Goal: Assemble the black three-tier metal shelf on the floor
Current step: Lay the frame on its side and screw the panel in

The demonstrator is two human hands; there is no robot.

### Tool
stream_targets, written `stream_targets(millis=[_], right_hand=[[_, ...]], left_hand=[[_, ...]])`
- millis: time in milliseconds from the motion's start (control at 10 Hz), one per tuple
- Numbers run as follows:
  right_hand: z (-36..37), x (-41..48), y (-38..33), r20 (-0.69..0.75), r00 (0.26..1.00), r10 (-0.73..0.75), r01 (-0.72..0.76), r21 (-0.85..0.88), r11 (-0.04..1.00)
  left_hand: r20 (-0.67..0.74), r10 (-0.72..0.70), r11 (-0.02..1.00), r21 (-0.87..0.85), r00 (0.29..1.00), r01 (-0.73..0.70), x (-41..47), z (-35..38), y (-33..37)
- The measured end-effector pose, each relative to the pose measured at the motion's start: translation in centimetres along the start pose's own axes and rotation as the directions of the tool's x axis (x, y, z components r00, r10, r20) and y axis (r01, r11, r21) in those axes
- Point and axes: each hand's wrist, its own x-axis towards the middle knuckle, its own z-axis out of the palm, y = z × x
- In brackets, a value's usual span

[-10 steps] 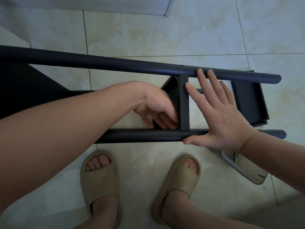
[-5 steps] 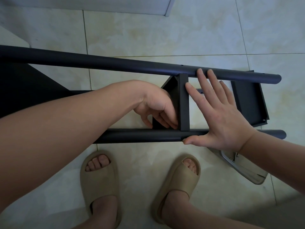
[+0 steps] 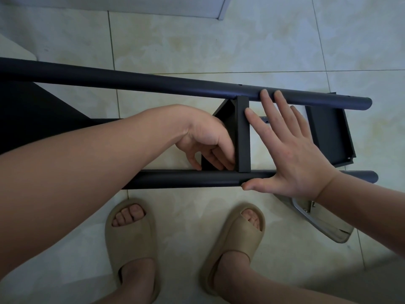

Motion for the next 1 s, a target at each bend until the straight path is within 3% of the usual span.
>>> stream_targets(millis=[1000], right_hand=[[0.14,0.03,0.01,-0.01,1.0,-0.003,0.003,-0.003,1.0]], left_hand=[[-0.011,0.059,0.998,0.038,0.998,-0.059,-0.14,-0.06,0.0]])
